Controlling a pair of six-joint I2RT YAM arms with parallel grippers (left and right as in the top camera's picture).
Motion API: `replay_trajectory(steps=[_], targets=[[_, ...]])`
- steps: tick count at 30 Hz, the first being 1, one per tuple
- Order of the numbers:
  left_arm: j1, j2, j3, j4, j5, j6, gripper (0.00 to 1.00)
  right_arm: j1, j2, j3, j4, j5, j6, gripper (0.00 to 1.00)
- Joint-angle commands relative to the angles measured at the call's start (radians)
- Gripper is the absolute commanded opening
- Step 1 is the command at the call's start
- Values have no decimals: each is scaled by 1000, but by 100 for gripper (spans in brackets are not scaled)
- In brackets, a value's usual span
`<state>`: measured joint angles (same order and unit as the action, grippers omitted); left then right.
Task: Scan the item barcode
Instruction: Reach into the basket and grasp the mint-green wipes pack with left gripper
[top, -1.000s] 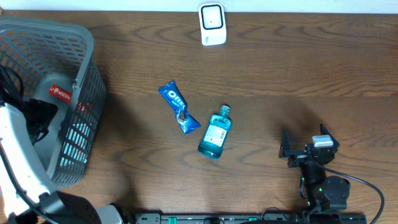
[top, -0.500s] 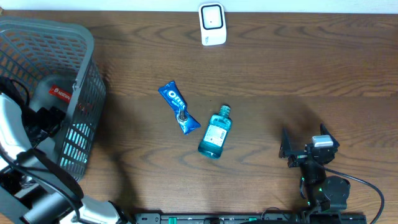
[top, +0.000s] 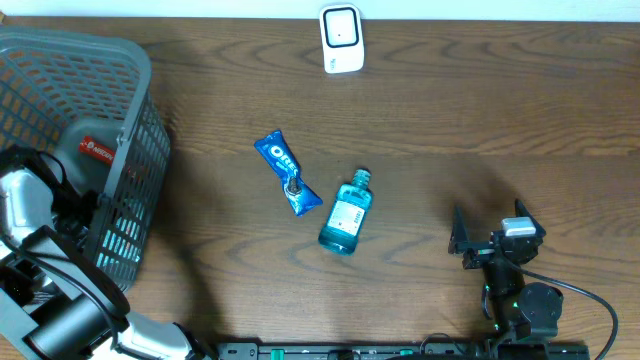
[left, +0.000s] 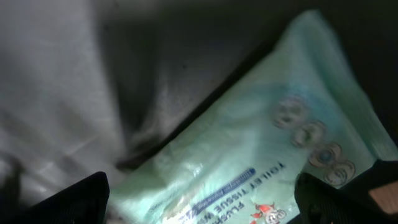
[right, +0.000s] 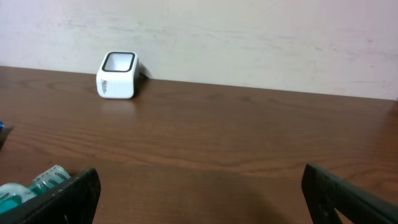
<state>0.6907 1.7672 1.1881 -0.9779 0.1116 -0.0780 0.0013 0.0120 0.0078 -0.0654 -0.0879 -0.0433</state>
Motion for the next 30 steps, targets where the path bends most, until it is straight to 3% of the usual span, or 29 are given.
replay_trajectory(steps=[1,13,14,17,23,28,30], targets=[[5,15,-24,17,8,18,94,6,-6,-2,-3,8,13,99],[5,17,-122,162,9,22,94,6,-6,-2,-3,8,13,99],[5,17,-132,171,9,22,90,6,-6,-2,-3,8,13,99],[4,17,-140,172,9,22,59,6,-6,-2,-3,8,13,99],[4,17,-128,156,9,21,41,6,-6,-2,-3,8,13,99],[4,7,-40,84,7,23,38,6,-6,-2,-3,8,13,99],[4,-12,46,21,4,22,27,6,-6,-2,-3,8,13,99]])
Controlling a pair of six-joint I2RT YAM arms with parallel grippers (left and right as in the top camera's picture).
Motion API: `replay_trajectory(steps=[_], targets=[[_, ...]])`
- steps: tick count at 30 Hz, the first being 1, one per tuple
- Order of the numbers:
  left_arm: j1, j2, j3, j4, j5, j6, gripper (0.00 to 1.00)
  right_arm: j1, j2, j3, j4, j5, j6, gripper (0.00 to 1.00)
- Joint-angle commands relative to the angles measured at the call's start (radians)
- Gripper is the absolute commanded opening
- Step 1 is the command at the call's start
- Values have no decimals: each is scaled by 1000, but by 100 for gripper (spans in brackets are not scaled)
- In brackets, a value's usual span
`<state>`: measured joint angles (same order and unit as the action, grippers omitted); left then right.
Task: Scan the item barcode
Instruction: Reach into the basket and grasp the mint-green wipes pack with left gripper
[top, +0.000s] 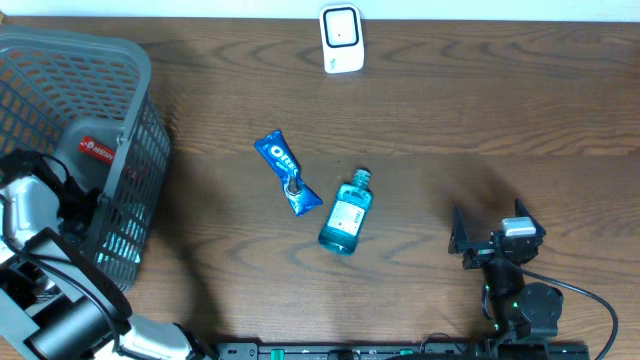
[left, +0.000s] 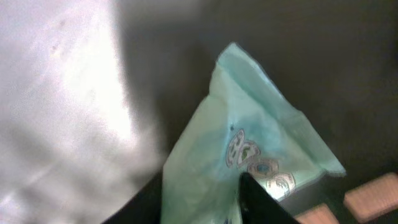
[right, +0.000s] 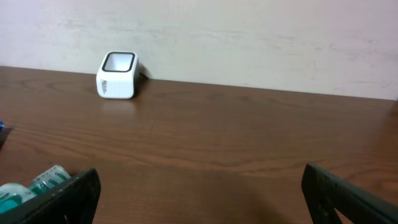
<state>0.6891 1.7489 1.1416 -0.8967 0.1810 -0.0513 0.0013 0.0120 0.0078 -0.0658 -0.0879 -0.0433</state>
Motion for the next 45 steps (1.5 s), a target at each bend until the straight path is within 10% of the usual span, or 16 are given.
replay_trajectory(steps=[1,10,19,45], targets=[[5,-2,131,-86,-65,-5,26,6,-6,-2,-3,8,13,99],[5,-106,408,-247,-64,-5,25,6,-6,-2,-3,8,13,99],[5,-147,341,-280,-65,134,96,6,-6,-2,-3,8,13,99],[5,-99,-95,34,-16,92,100,6,-6,-2,-3,8,13,99]])
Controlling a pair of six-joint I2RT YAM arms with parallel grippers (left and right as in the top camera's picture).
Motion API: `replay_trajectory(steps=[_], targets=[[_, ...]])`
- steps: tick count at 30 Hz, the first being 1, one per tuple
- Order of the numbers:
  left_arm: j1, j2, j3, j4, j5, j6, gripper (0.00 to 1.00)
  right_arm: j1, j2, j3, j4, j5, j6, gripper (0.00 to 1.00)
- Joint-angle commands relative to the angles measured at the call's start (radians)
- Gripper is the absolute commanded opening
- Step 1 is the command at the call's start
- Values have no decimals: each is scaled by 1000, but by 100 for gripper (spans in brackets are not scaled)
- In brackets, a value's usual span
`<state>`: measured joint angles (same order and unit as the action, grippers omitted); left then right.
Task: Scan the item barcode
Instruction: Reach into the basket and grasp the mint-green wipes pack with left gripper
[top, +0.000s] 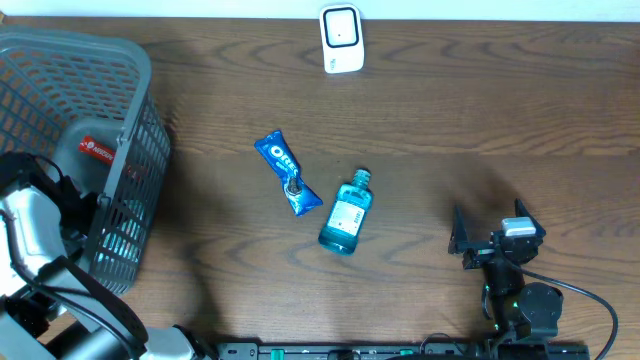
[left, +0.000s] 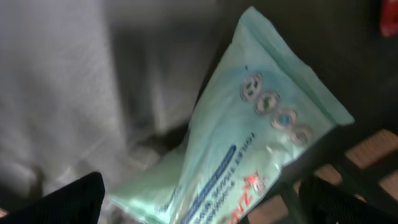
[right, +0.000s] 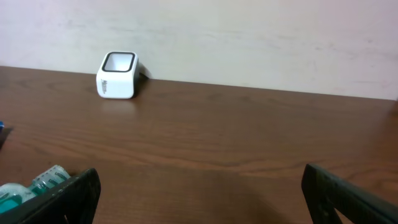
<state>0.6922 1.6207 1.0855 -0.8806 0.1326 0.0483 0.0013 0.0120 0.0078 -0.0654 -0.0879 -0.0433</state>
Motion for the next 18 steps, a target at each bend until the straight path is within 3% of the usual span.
replay_trajectory(steps=[1,11,15,18], targets=[[2,33,-51,35,41,-8,100,6,-6,-2,-3,8,13,99],[2,46,-114,127,40,-8,100,6,-6,-2,-3,8,13,99],[2,46,-149,167,43,-8,74,6,-6,-2,-3,8,13,99],[2,46,-156,177,44,-8,63,6,-6,-2,-3,8,13,99]])
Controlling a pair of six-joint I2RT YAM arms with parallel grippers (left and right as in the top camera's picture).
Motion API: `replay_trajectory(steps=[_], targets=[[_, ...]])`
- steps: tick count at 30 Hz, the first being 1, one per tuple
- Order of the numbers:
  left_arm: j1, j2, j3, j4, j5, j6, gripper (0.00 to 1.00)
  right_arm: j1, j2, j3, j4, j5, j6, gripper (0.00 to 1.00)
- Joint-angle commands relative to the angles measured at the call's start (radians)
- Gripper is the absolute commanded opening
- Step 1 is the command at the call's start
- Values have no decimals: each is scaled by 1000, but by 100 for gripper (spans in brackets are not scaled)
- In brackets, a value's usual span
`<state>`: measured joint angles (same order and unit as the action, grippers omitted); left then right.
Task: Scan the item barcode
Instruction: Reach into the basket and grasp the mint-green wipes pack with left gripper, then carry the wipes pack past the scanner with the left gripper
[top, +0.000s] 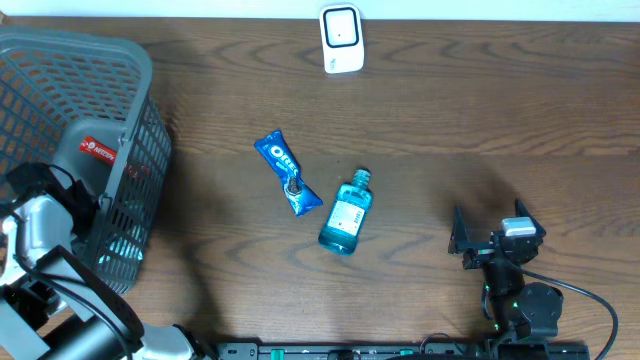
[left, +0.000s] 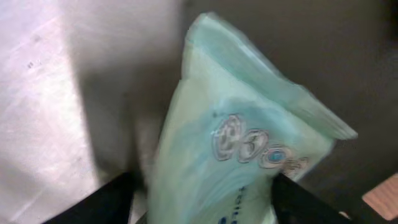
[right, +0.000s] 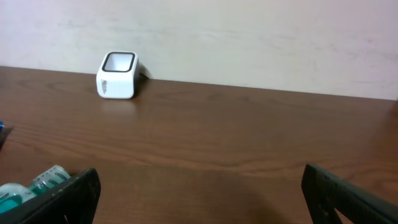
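Observation:
Inside the grey basket (top: 135, 70) my left gripper (left: 202, 202) is shut on a pale green tissue pack (left: 249, 149), which stands upright and fills the gap between the dark fingers. Overhead, the left arm (top: 45, 222) reaches into the basket, and the pack shows as teal through the mesh (top: 122, 245). The white barcode scanner (top: 342, 38) stands at the table's far edge, also seen in the right wrist view (right: 117, 83). My right gripper (right: 199, 199) rests open and empty at the front right (top: 490, 232).
A blue Oreo packet (top: 287, 172) and a blue mouthwash bottle (top: 346, 214) lie mid-table; the bottle's cap shows at the right wrist view's lower left (right: 28, 185). A red-labelled item (top: 97, 150) lies in the basket. A pale wall stands behind the scanner.
The left fingers stood wide apart around the slanted tissue pack; now they have come closer and press the pack, which stands upright between them. The right arm has not moved.
At first the left gripper was open over the tissue pack in the basket. Then its fingers were close together on the pack. Later they stood wide apart again with the pack lying slanted. Now they are on the pack once more. The right arm stayed still throughout.

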<state>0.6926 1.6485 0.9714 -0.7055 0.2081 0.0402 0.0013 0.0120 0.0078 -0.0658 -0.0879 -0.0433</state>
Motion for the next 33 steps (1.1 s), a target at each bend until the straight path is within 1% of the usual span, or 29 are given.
replay_trajectory(steps=[1,3,4,10,15,20,23,26,27,31,33], targets=[[2,18,-42,5,-32,0,58,6,-6,-2,-3,8,13,99],[2,18,-37,5,-32,0,41,6,-6,-2,-3,8,13,99],[2,18,-32,3,-32,0,35,6,-6,-2,-3,8,13,99],[2,11,61,-77,-32,0,32,6,-6,-2,-3,8,13,99],[2,-16,217,-191,-32,0,32,6,-6,-2,-3,8,13,99],[2,-66,411,-300,-32,0,32,6,-6,-2,-3,8,13,99],[2,-107,517,-349,-32,-4,27,6,-6,-2,-3,8,13,99],[2,-174,595,-372,-28,-50,25,6,-6,-2,-3,8,13,99],[2,-197,605,-372,-2,-53,23,6,-6,-2,-3,8,13,99],[2,-320,621,-342,193,-60,23,6,-6,-2,-3,8,13,99],[2,-393,621,-317,284,-96,23,6,-6,-2,-3,8,13,99]])
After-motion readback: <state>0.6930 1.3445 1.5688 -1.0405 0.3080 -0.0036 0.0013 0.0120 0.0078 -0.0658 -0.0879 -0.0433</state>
